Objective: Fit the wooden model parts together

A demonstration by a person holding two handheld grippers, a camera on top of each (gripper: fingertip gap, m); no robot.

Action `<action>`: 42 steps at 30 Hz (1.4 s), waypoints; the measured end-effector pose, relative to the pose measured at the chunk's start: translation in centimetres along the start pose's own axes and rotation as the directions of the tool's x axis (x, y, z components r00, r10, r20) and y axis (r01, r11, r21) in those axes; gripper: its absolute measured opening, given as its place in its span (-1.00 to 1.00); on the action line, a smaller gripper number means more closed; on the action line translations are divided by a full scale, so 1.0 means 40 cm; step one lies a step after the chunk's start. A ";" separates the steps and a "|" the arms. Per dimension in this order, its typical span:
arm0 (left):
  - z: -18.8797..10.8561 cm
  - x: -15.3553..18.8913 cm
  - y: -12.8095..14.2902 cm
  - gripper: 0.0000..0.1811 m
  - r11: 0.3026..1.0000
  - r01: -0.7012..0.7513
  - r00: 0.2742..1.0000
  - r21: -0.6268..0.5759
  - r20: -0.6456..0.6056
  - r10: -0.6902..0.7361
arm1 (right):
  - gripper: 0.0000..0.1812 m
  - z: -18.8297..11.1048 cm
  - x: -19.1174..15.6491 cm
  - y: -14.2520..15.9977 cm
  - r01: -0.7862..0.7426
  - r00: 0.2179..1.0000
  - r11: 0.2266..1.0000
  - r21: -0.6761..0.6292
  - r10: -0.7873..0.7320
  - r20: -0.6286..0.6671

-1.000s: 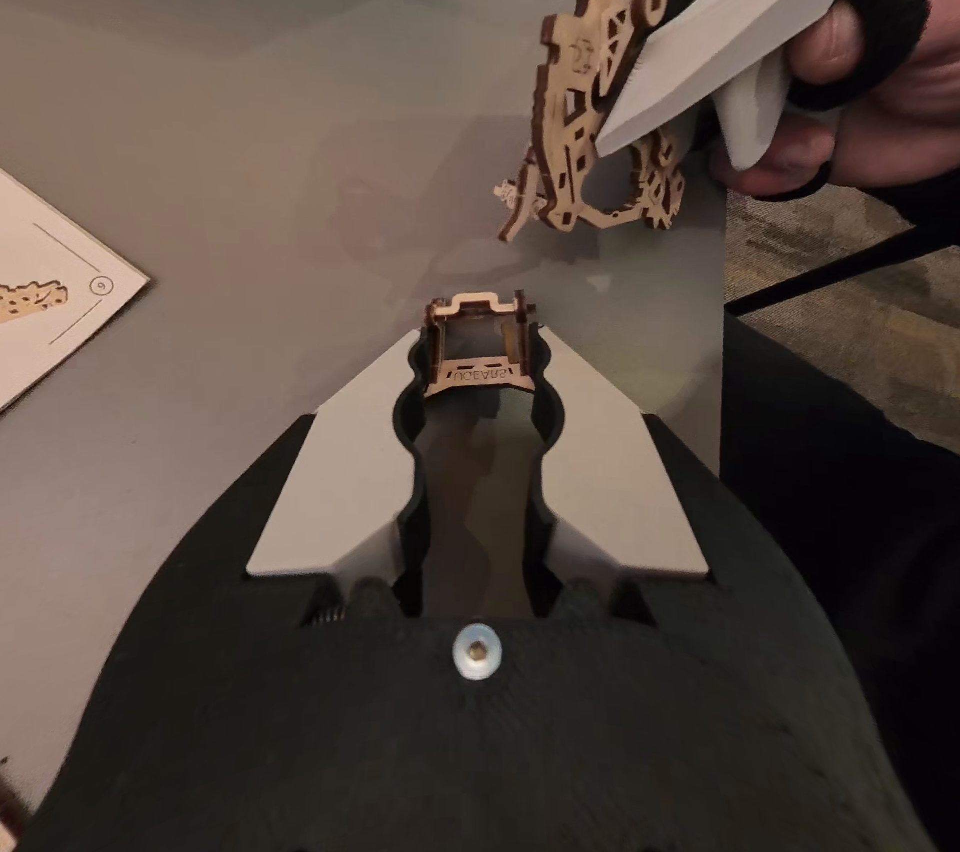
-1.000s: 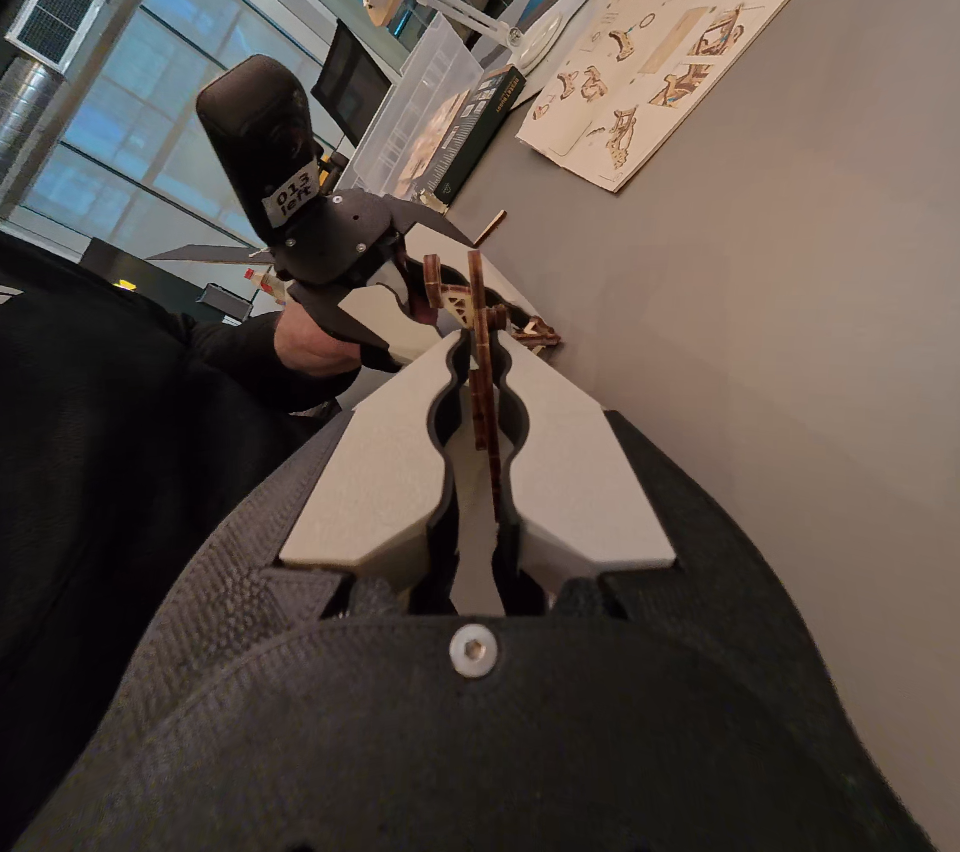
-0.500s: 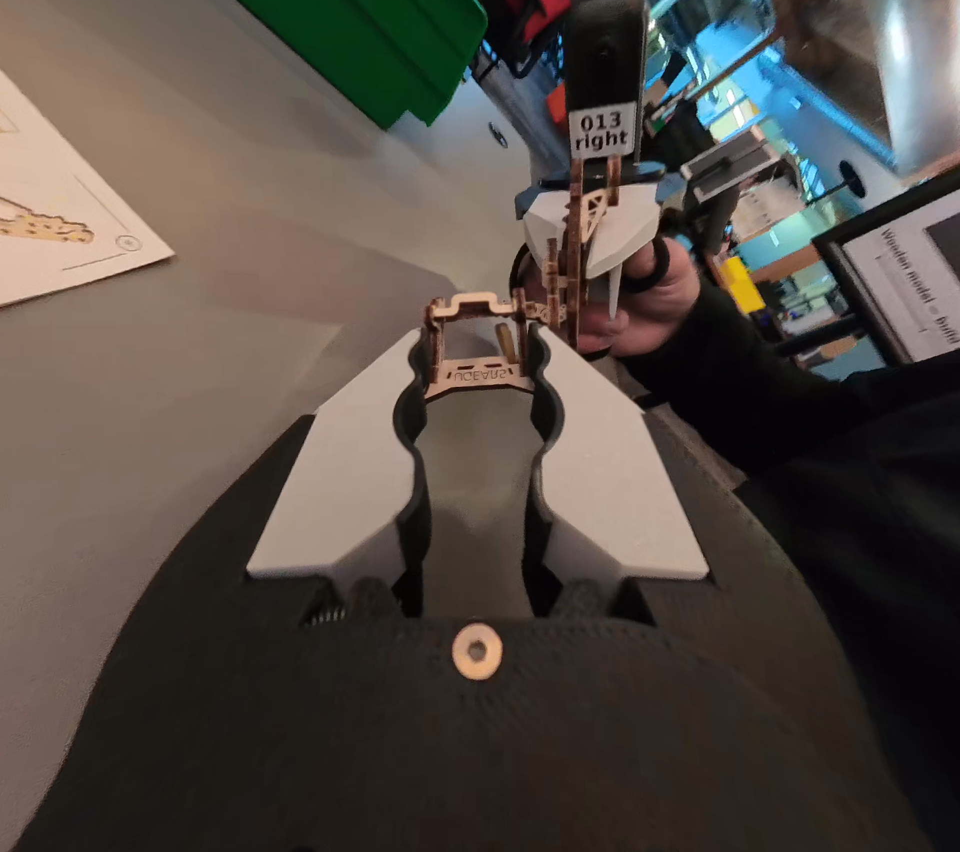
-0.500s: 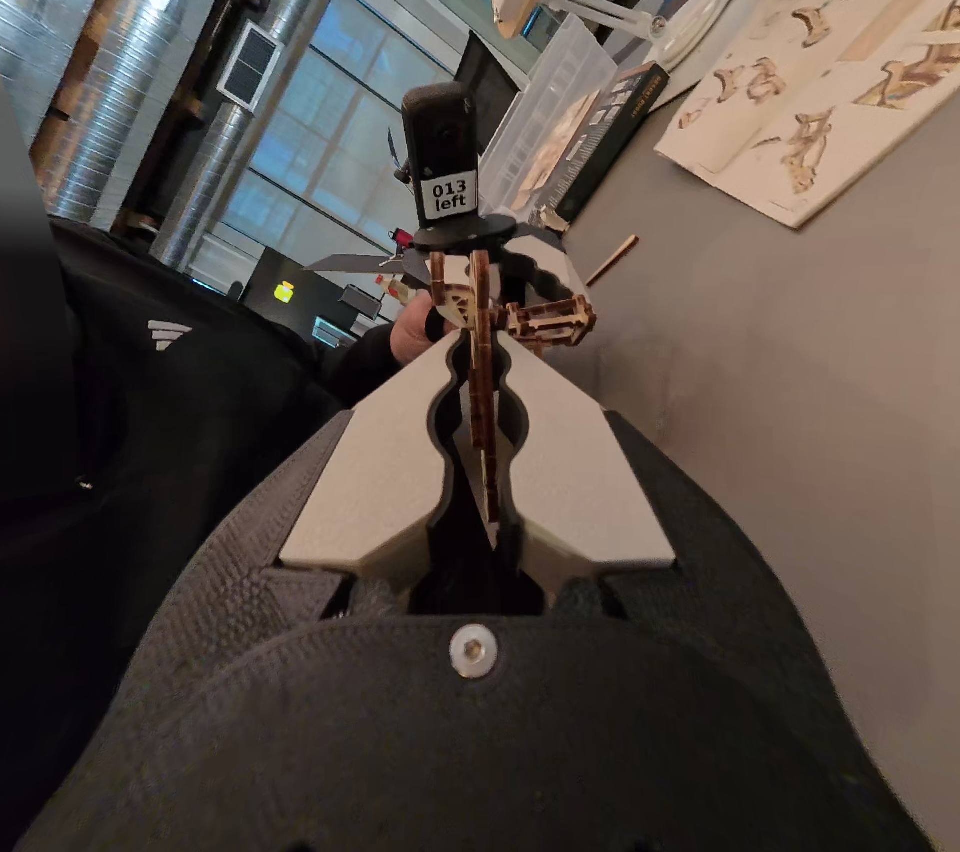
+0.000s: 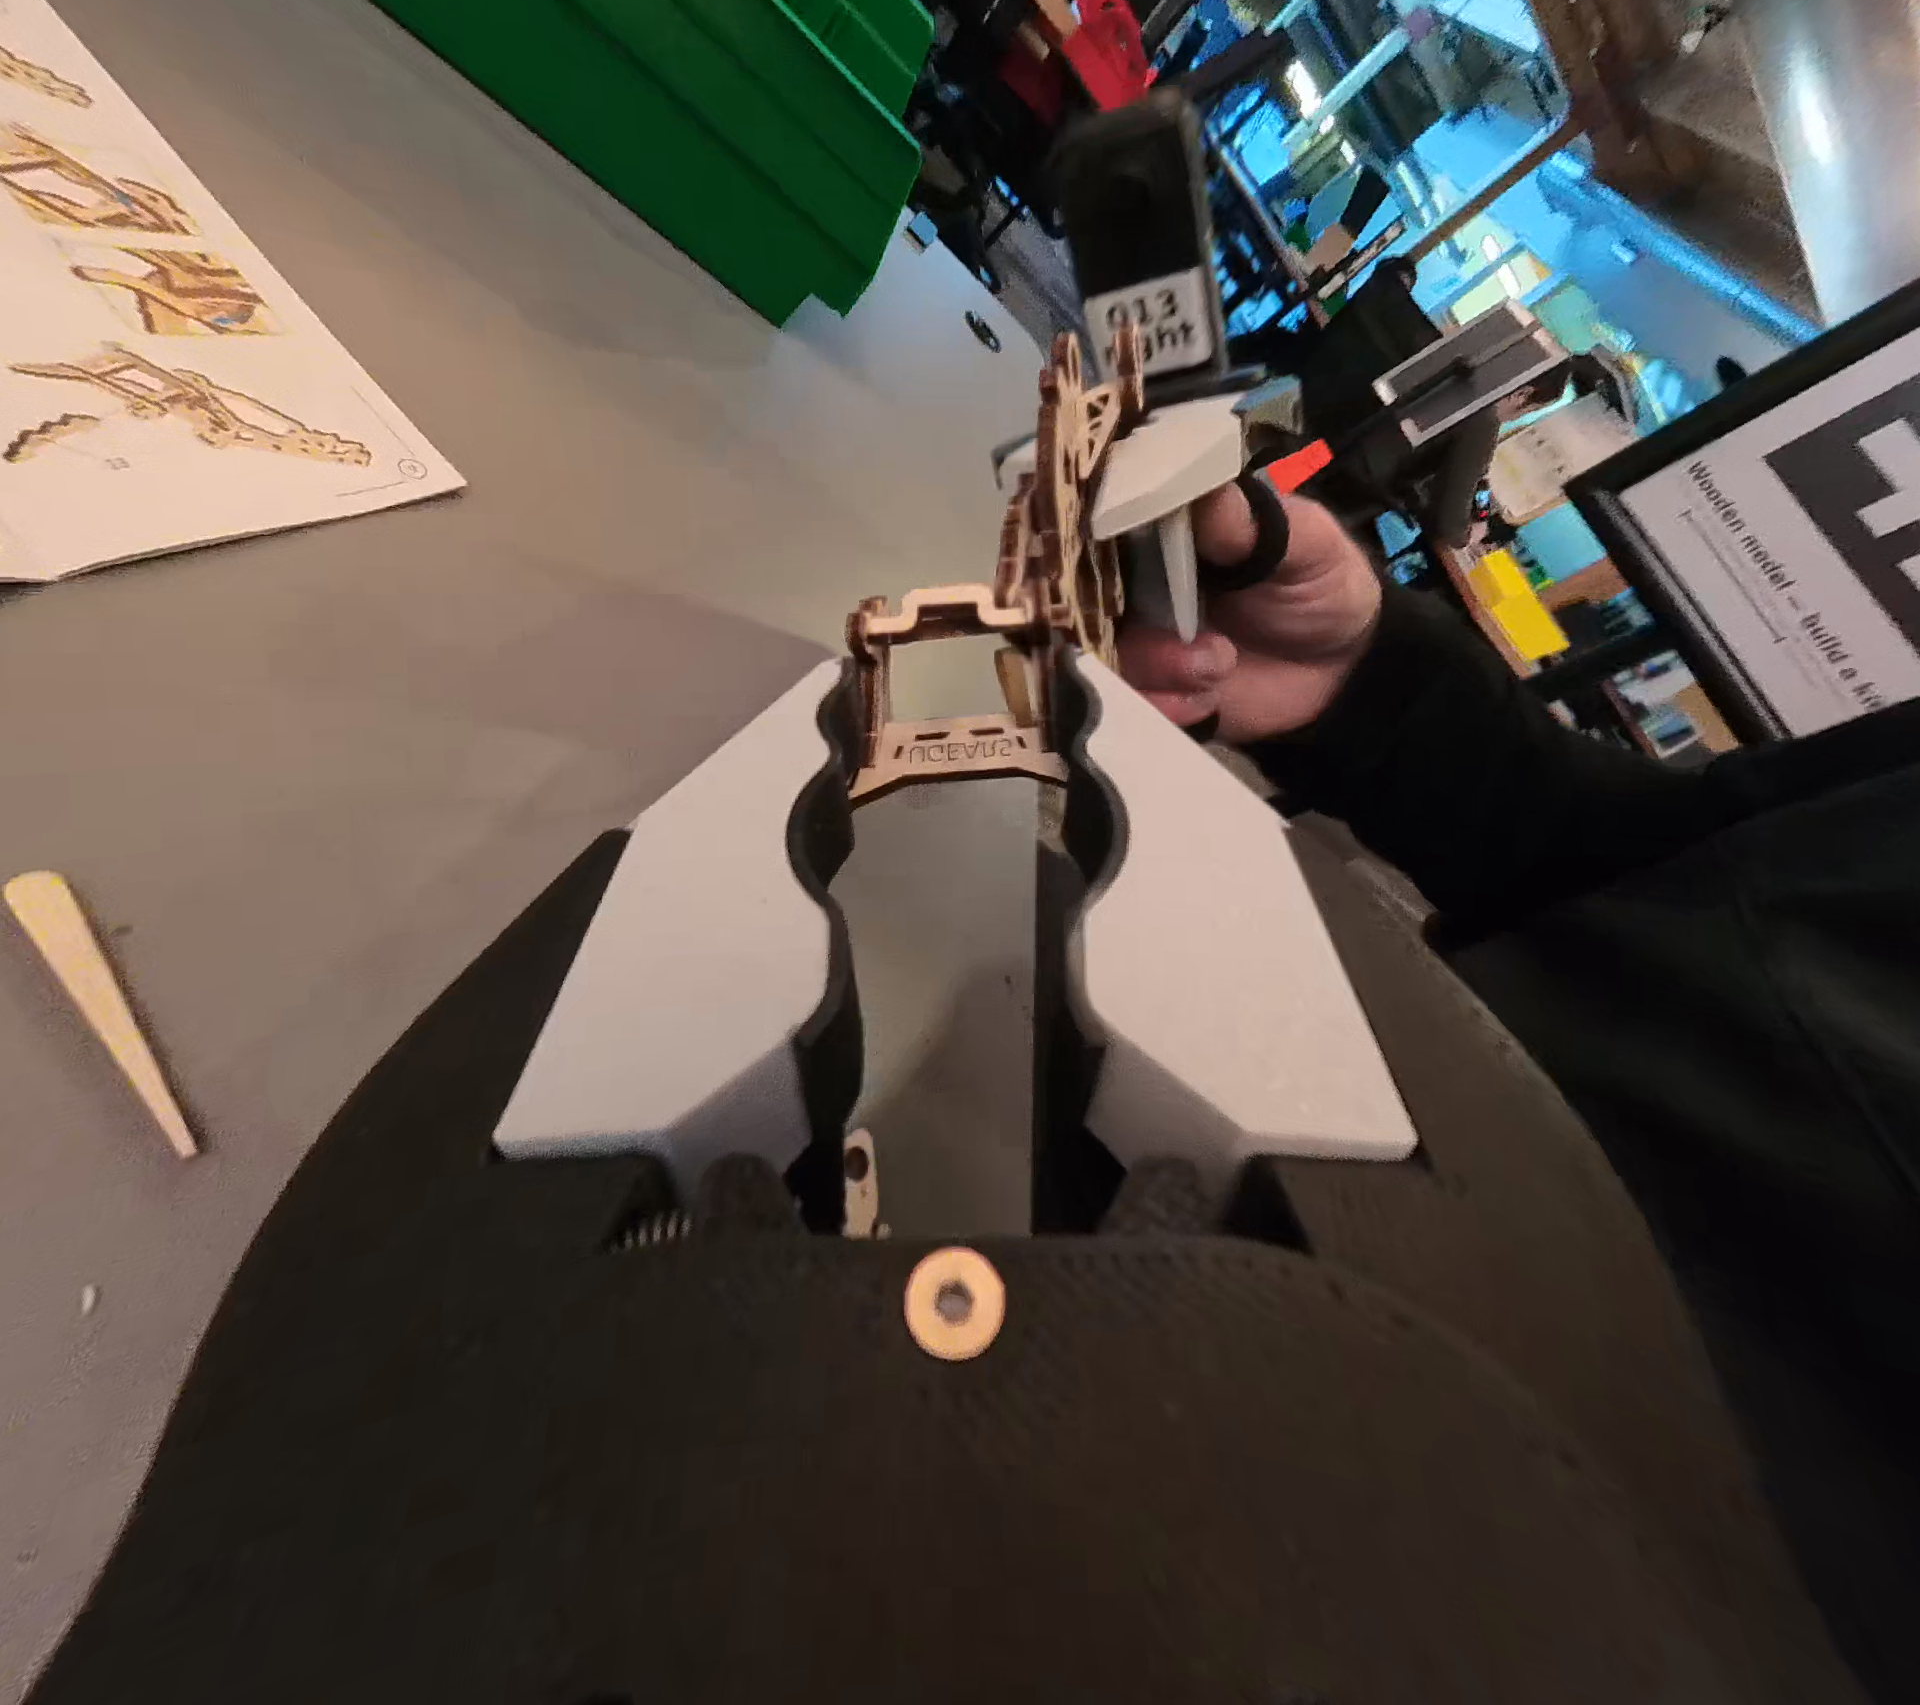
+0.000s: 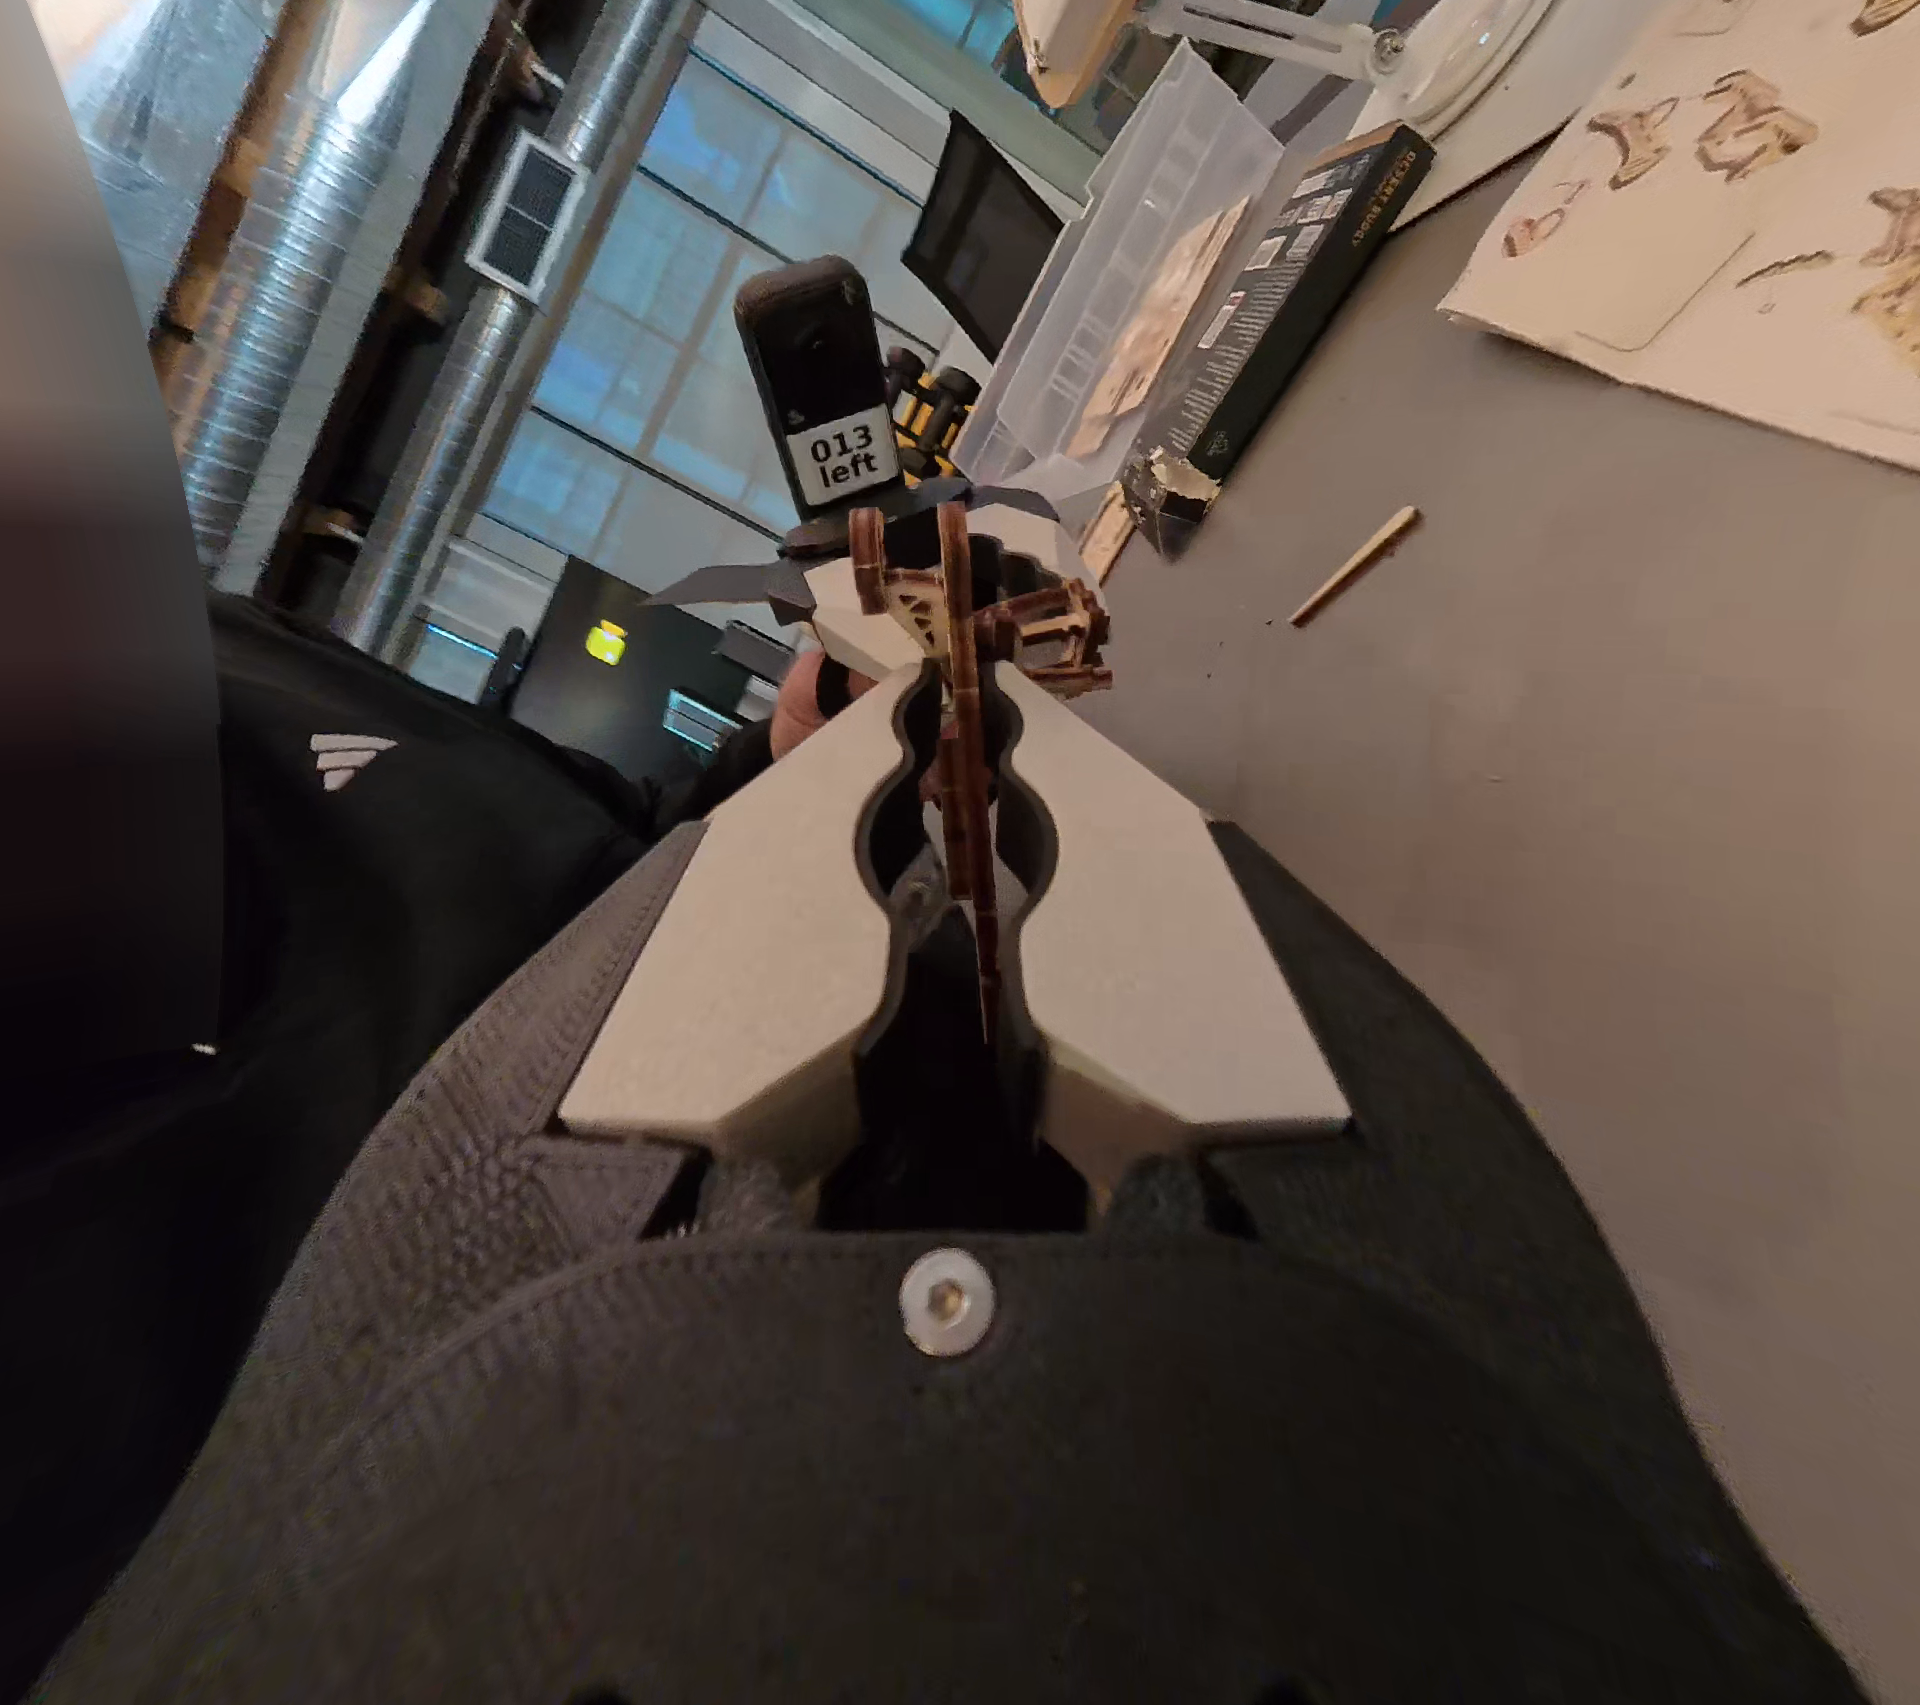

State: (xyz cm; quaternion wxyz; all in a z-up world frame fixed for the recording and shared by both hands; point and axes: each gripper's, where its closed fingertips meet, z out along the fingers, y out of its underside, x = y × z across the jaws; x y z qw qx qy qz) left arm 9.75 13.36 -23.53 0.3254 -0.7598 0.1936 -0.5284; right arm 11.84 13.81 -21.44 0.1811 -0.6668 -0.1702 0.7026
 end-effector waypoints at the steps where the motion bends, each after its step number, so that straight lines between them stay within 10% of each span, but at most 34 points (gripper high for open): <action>1: -0.009 0.002 -0.002 -0.61 1.000 0.014 1.000 0.013 -0.003 -0.014 | -0.96 0.009 -0.010 0.000 -0.035 0.999 0.999 0.030 0.034 0.033; 23: -0.167 0.004 0.001 -0.62 0.990 -0.007 0.986 0.142 0.163 -0.017 | -0.98 0.191 -0.050 0.127 -0.184 0.972 0.983 0.005 0.181 0.146; 42: -0.226 0.060 0.001 -0.61 0.998 0.007 0.999 0.065 0.043 -0.010 | -1.00 0.252 -0.088 0.124 -0.025 0.975 0.999 -0.039 0.033 0.220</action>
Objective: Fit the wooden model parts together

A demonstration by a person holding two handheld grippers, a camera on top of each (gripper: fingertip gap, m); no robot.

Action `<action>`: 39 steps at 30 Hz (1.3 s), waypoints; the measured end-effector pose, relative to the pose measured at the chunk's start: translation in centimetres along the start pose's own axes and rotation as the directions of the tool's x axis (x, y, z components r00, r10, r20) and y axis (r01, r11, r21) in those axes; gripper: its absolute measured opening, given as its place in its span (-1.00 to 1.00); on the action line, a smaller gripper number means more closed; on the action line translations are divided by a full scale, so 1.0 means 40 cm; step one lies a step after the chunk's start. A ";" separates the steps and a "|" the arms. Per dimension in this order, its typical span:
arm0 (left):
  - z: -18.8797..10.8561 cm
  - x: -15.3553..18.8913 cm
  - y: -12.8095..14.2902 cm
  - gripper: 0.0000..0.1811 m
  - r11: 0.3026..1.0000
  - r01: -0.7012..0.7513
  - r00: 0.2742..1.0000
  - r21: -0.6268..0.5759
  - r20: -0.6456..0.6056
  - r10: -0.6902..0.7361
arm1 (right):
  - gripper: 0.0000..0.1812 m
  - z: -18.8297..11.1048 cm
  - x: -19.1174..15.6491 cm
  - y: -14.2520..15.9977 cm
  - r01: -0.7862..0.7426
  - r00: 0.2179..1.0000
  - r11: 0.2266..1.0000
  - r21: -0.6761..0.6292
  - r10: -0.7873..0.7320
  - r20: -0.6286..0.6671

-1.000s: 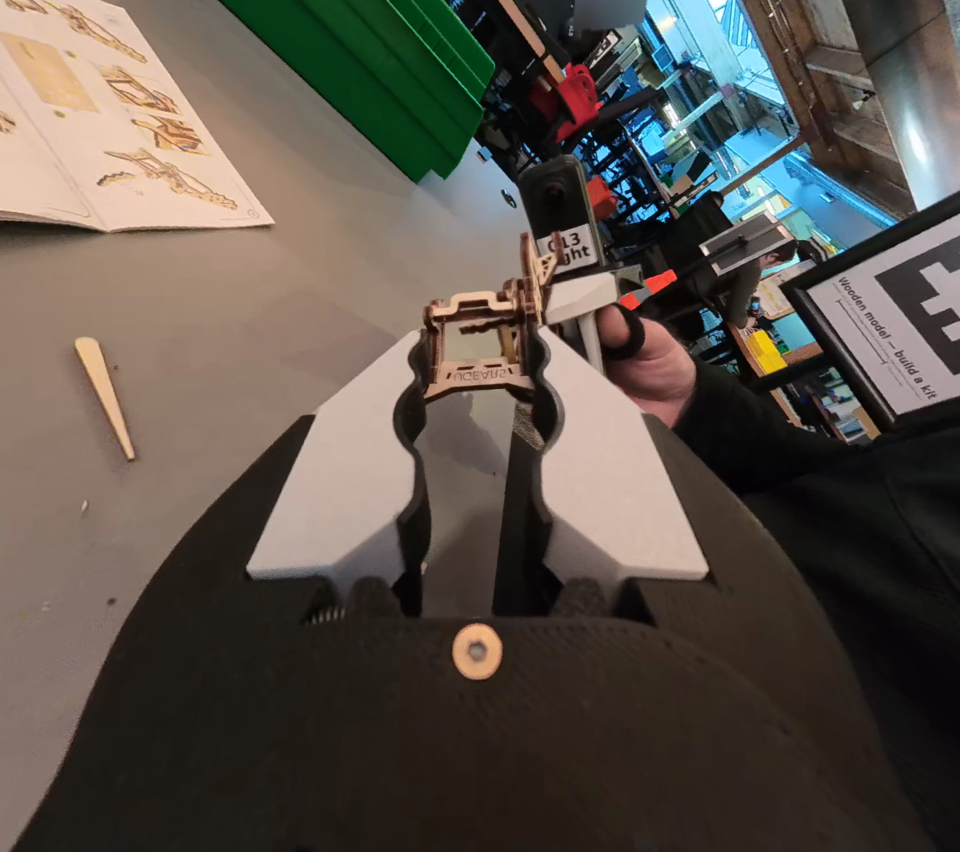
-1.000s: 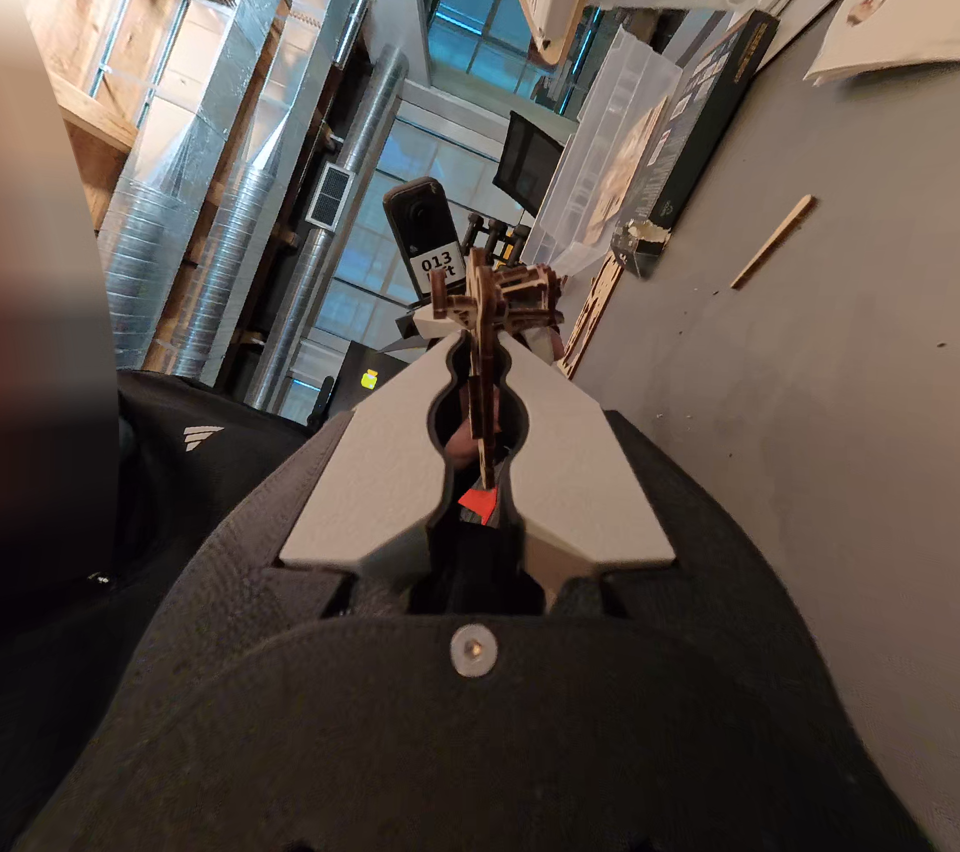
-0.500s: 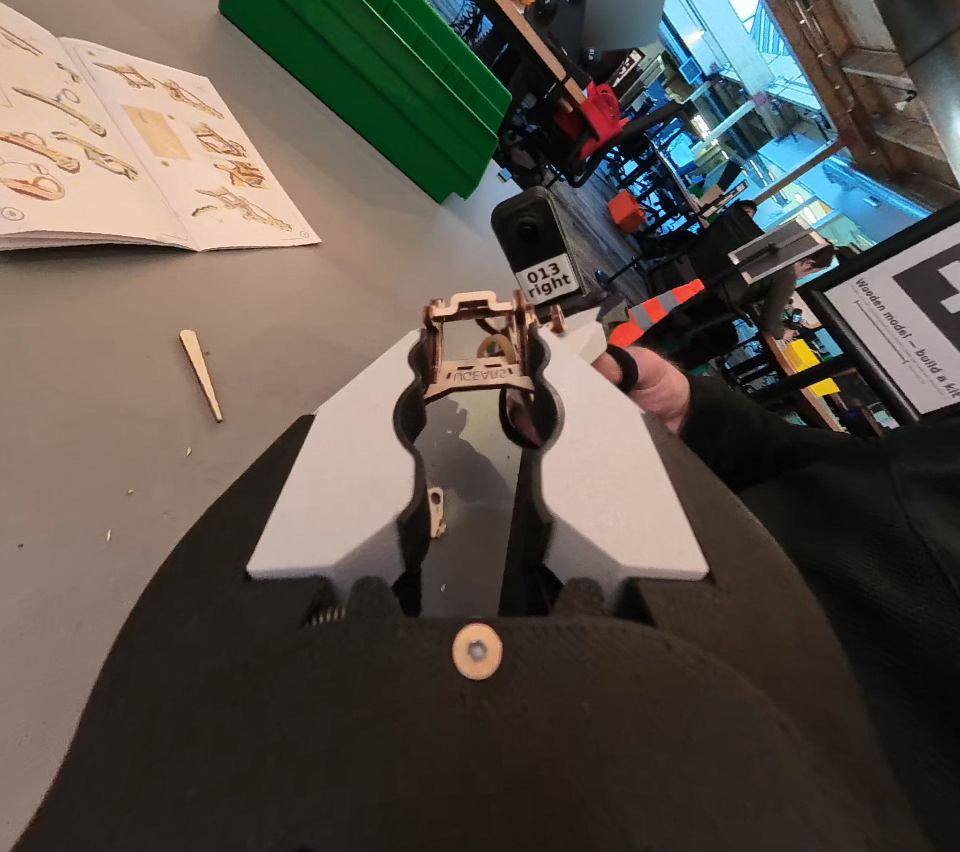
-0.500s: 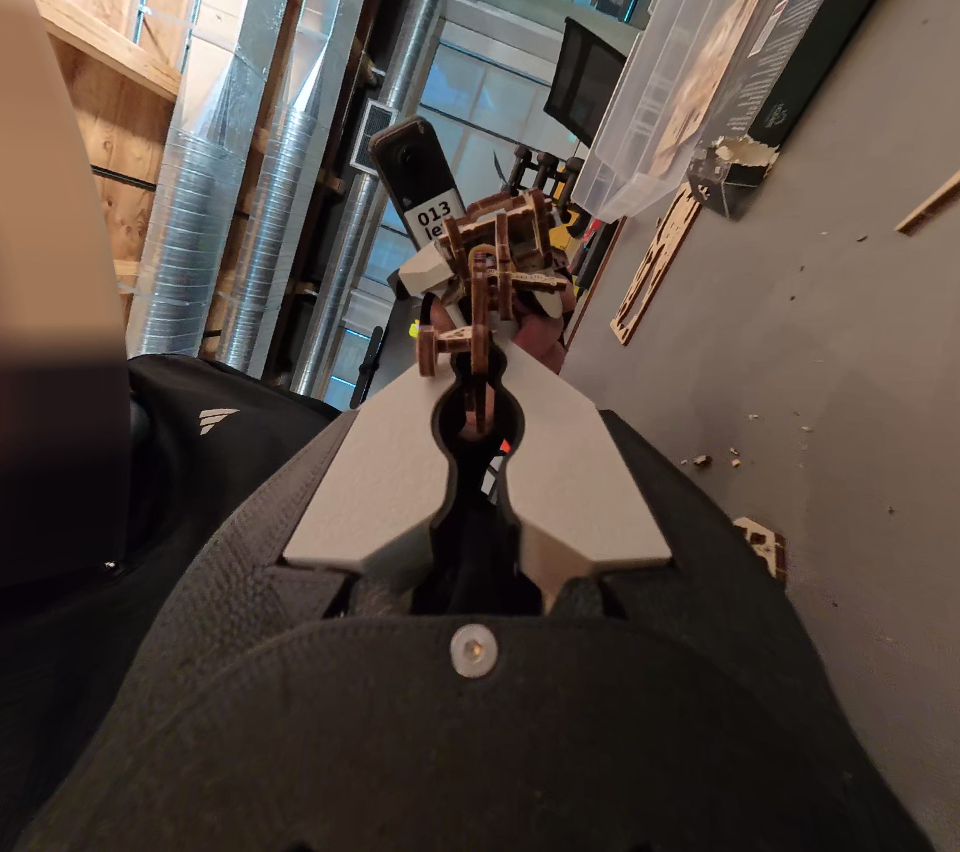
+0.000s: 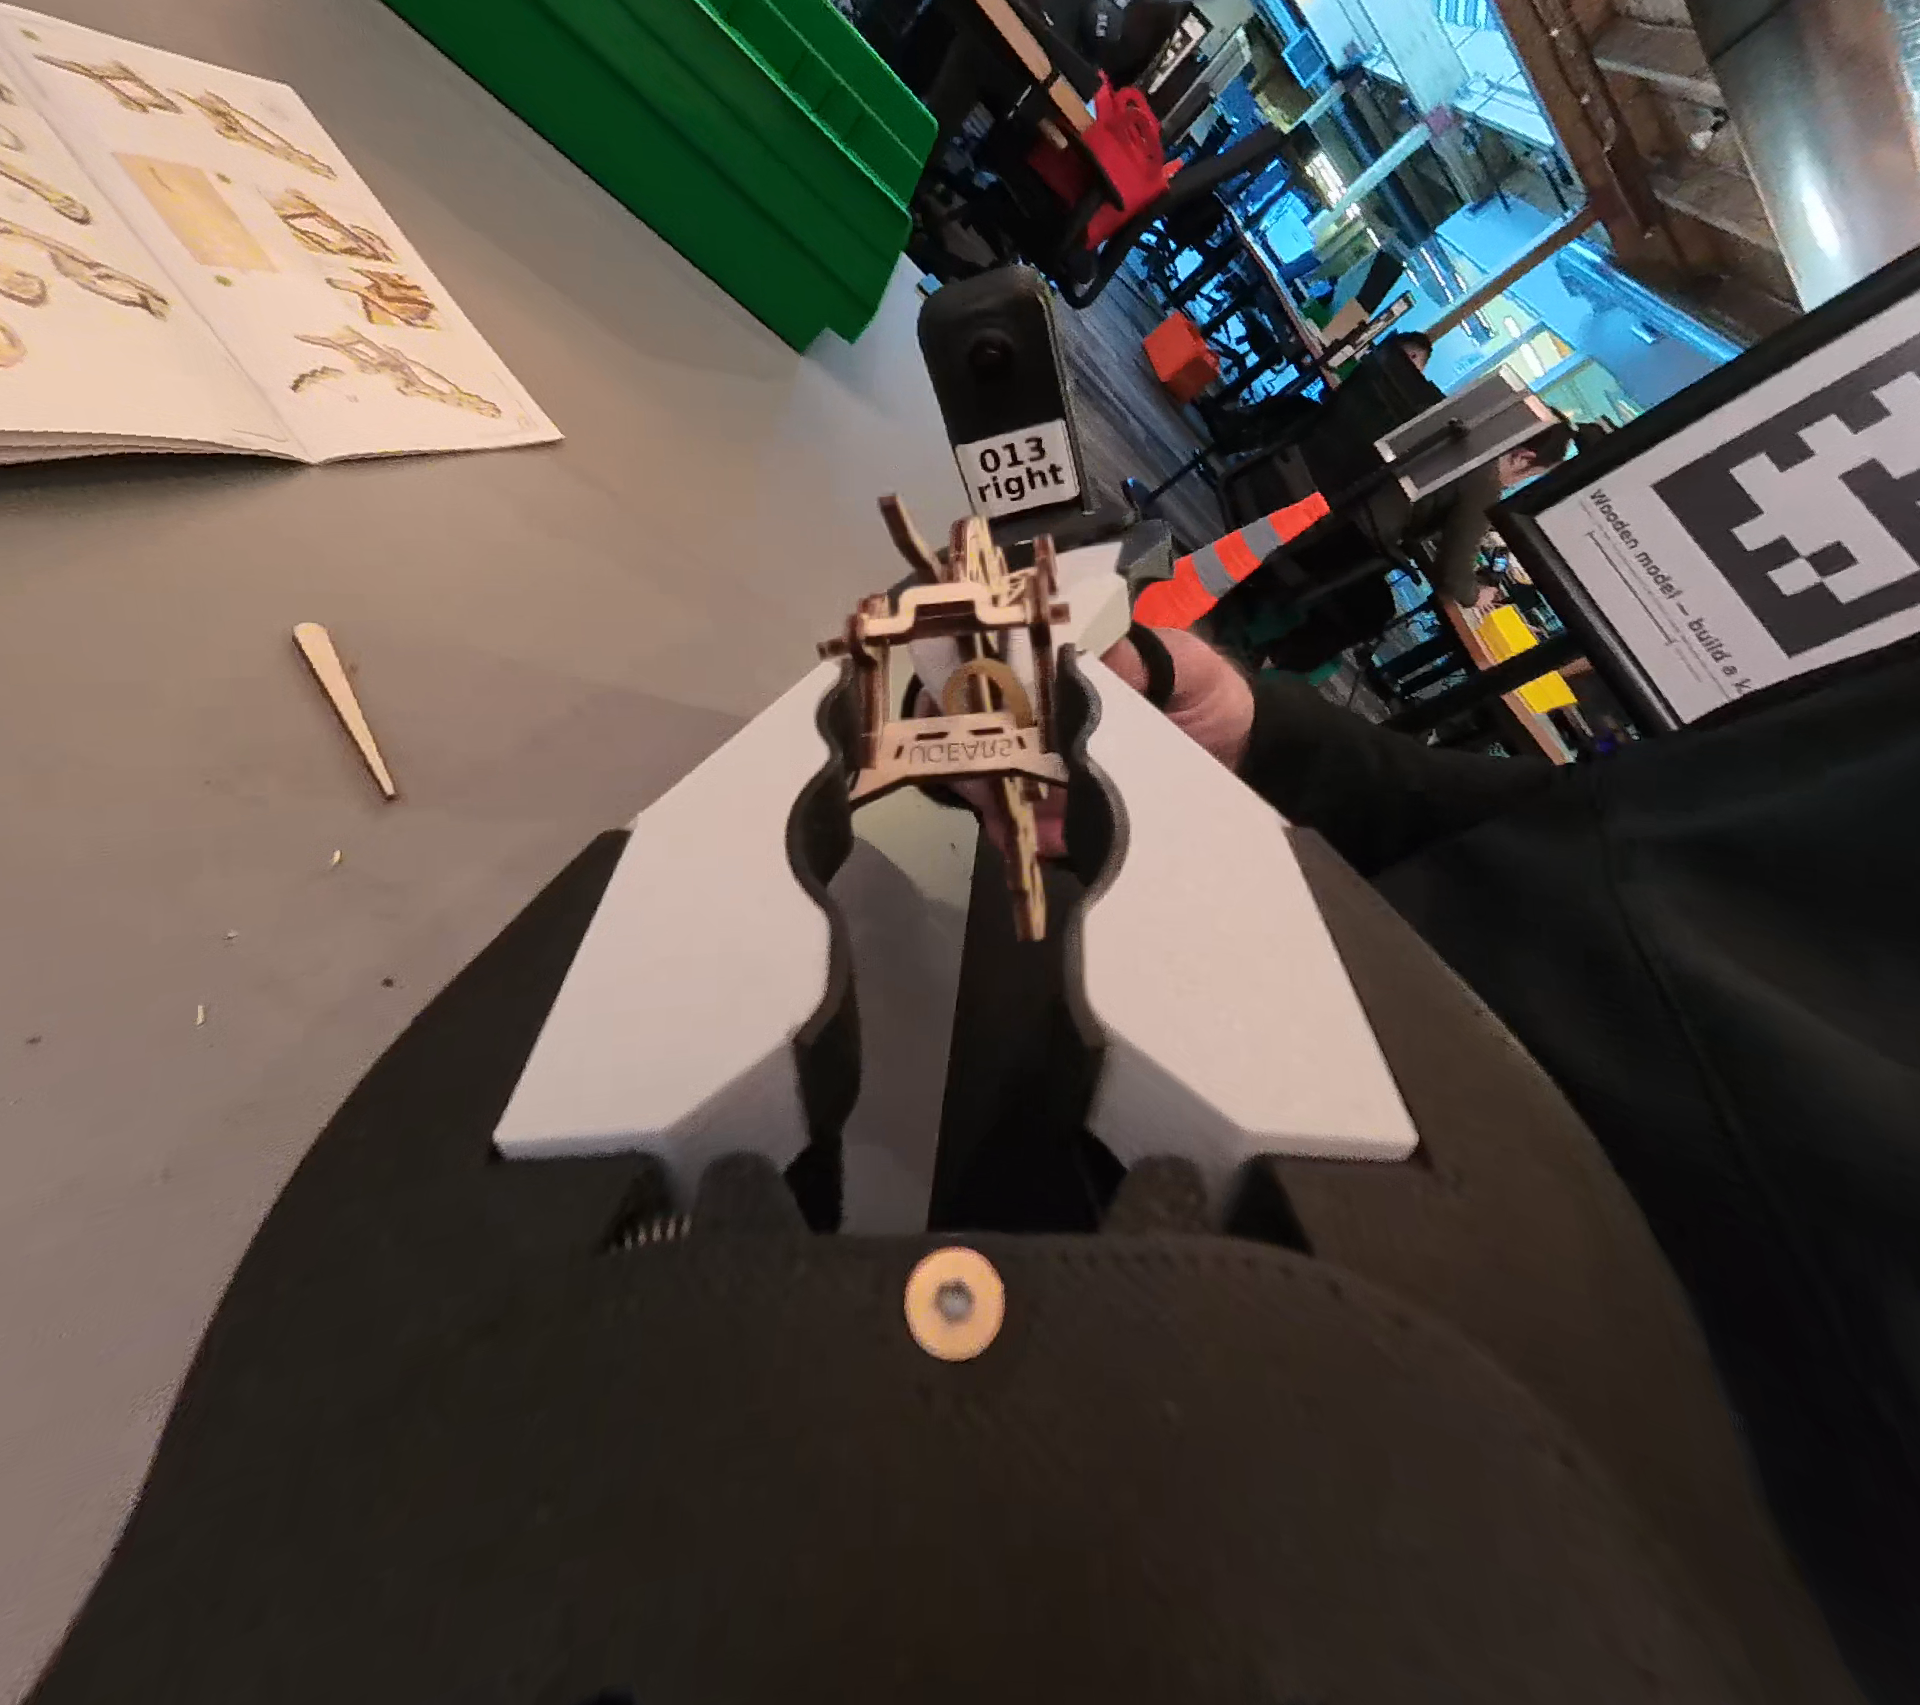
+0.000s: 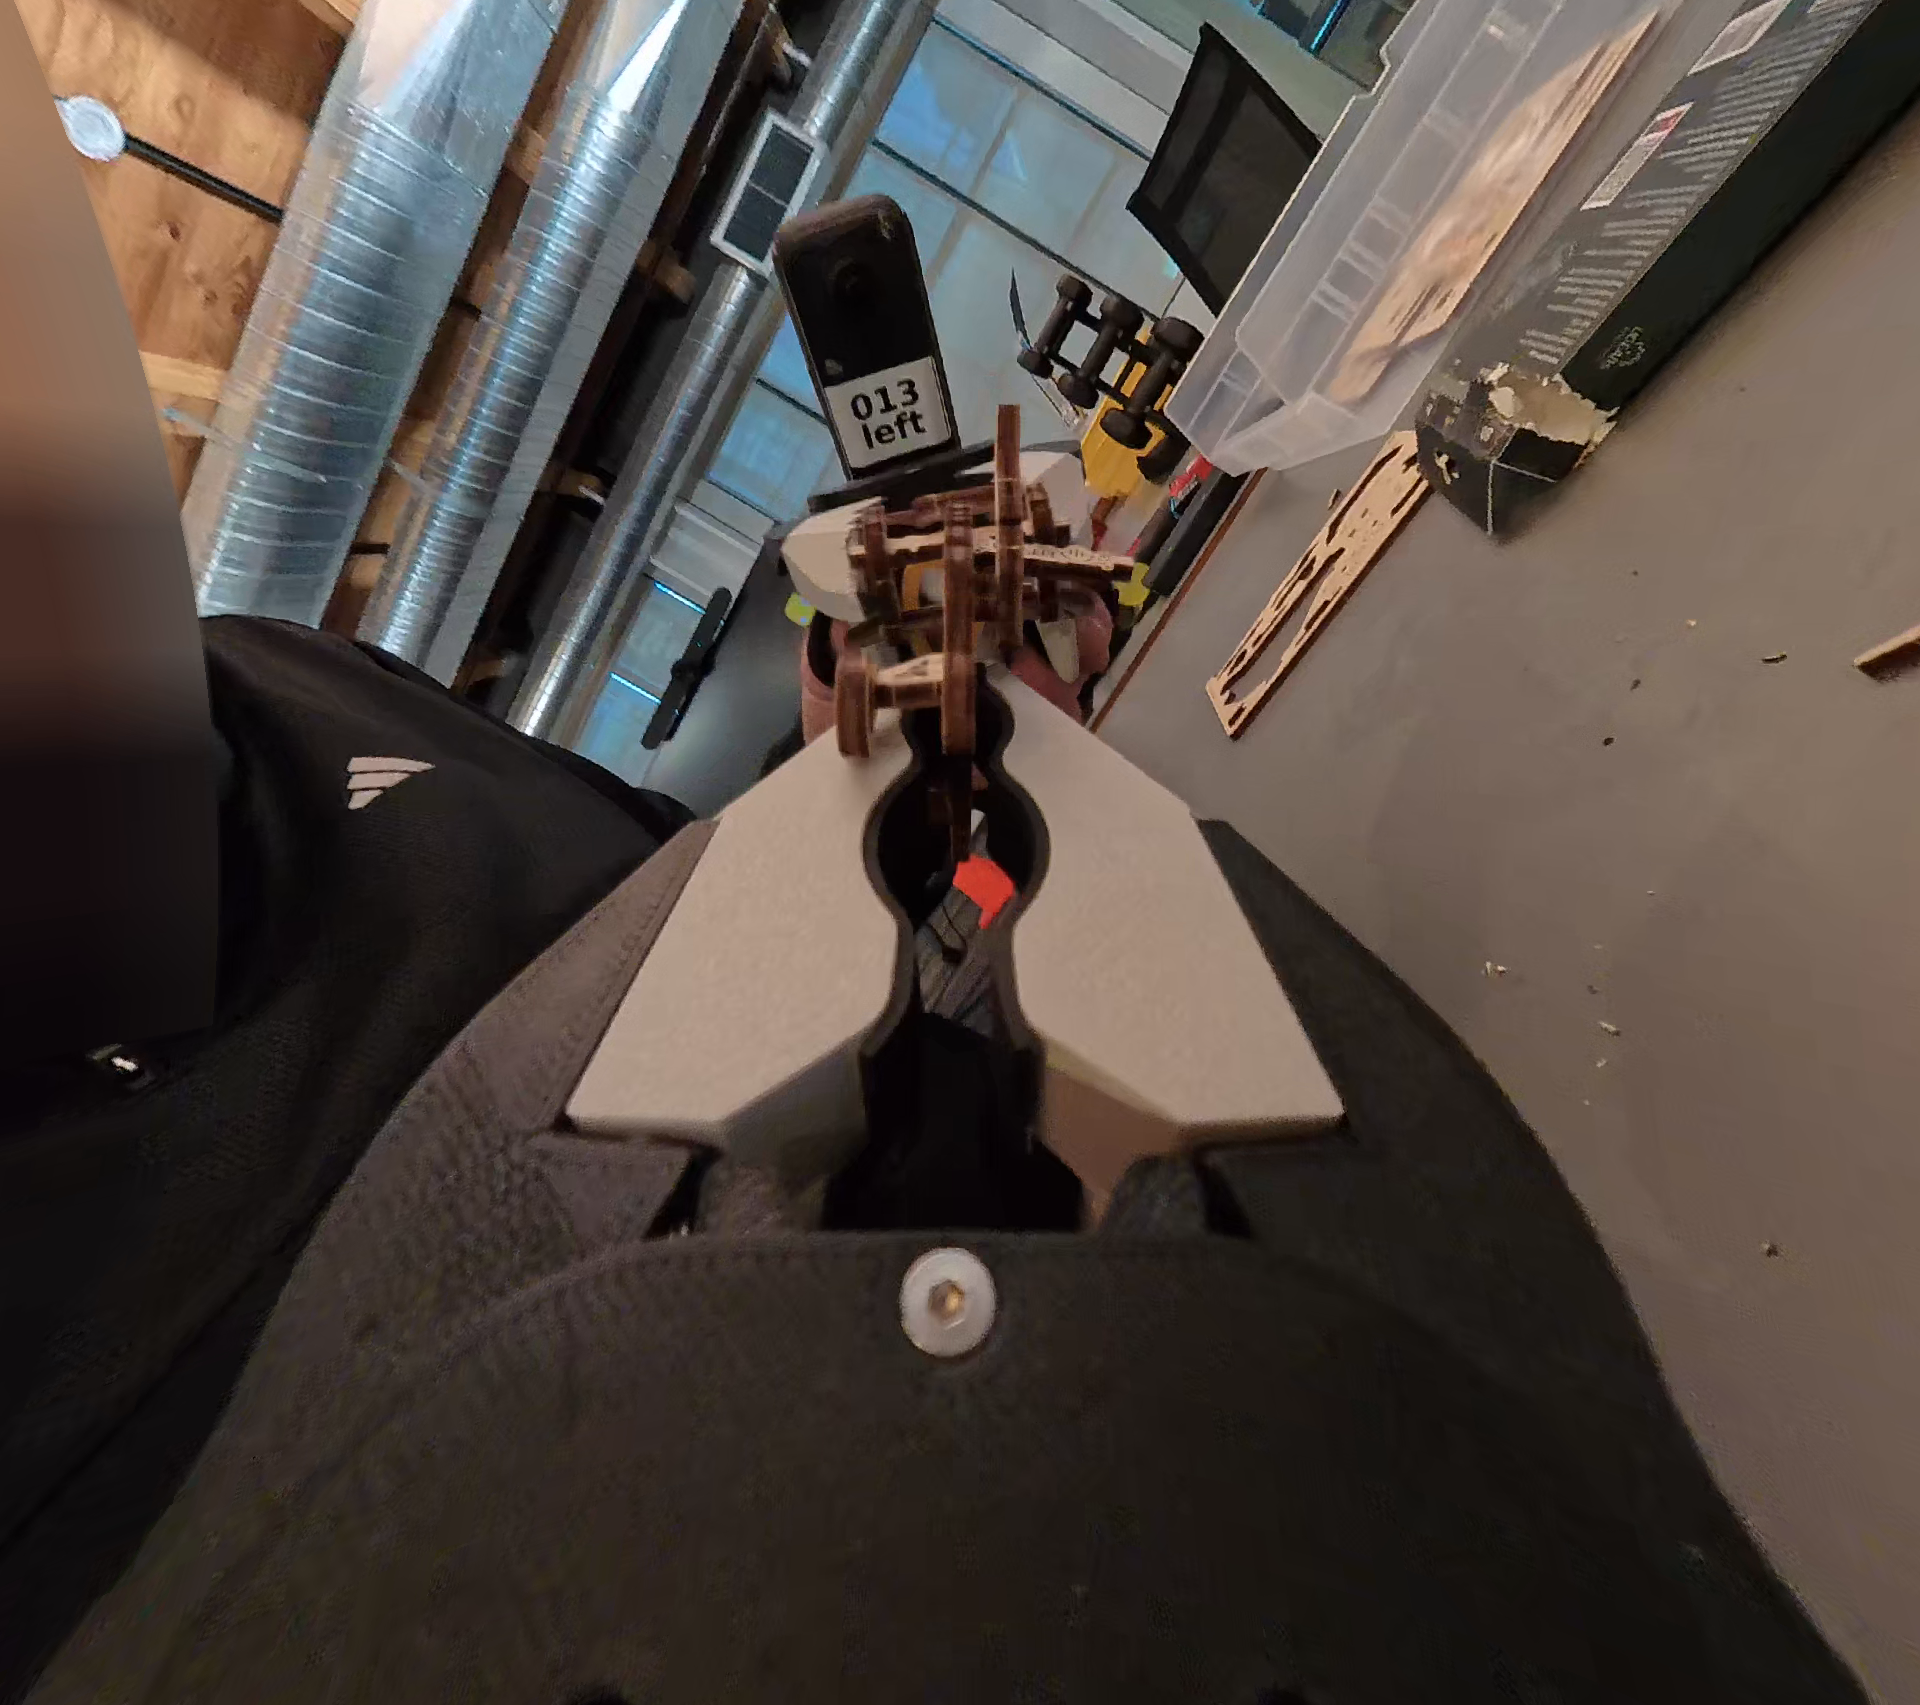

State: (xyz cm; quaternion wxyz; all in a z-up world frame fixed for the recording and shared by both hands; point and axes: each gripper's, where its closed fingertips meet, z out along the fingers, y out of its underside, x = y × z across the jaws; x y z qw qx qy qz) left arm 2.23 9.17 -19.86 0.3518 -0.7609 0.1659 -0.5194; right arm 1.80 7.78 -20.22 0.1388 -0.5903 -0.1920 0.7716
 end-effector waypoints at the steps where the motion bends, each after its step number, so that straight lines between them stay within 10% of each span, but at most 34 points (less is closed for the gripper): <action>1: 0.002 0.000 -0.001 -0.61 1.000 0.001 1.000 0.000 0.001 -0.001 | -1.00 0.000 -0.001 -0.001 0.006 1.000 1.000 0.001 -0.006 0.000; 23: 0.007 -0.022 -0.019 -0.62 0.998 -0.012 1.000 -0.059 0.020 0.013 | -1.00 -0.005 -0.046 0.014 0.009 0.991 0.997 -0.079 0.002 0.131; 39: 0.059 -0.027 0.005 -0.62 0.843 -0.187 0.959 -0.504 0.093 0.268 | -0.99 -0.006 -0.075 0.065 0.011 0.965 0.979 -0.204 0.043 0.259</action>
